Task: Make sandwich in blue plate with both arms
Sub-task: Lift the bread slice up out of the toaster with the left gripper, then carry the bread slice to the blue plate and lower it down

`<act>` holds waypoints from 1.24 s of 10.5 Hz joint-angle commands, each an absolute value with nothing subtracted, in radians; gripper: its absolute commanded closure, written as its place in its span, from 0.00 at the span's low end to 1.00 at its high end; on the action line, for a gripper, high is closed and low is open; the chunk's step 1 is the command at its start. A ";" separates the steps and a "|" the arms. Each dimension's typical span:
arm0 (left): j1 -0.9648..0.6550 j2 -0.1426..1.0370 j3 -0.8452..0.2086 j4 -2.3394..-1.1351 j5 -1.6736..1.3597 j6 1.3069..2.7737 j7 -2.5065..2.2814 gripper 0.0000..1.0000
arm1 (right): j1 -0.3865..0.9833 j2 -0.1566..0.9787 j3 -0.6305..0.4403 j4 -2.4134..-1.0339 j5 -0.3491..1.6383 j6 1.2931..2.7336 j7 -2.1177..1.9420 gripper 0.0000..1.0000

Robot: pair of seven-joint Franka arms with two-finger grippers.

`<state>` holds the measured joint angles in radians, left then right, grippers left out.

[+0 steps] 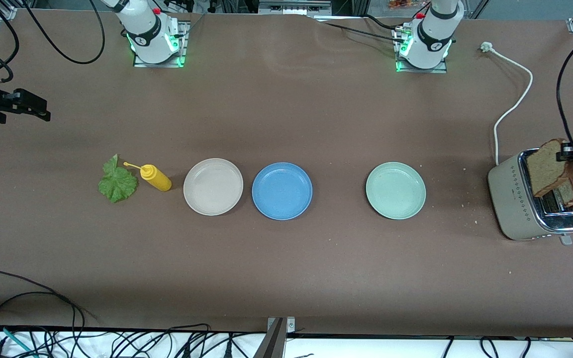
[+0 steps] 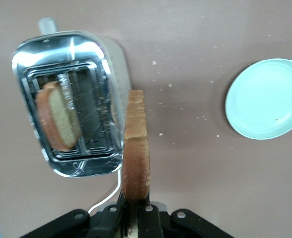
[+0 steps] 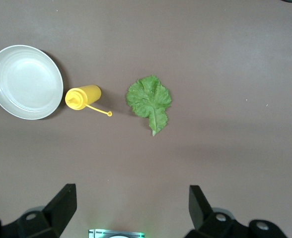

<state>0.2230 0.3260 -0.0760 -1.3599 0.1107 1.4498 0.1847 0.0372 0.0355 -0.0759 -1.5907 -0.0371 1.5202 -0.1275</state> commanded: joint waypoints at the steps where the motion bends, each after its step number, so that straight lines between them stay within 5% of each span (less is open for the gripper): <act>1: 0.163 0.350 -0.094 -1.347 -0.015 1.433 0.143 1.00 | 0.037 0.041 -0.077 -1.568 -0.040 1.502 -0.132 0.00; 5: -0.003 0.382 -0.094 -1.374 -0.220 1.453 -0.072 1.00 | 0.037 0.041 -0.077 -1.568 -0.040 1.502 -0.132 0.00; 13: -0.309 0.581 -0.089 -1.393 -0.713 1.784 -0.205 1.00 | 0.035 0.041 -0.078 -1.569 -0.040 1.500 -0.133 0.00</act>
<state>-0.2303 0.5216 -0.1049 -1.4137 -0.5951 1.6986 -0.1633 0.0372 0.0357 -0.0760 -1.5891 -0.0371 1.5193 -0.1275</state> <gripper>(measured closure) 0.907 0.000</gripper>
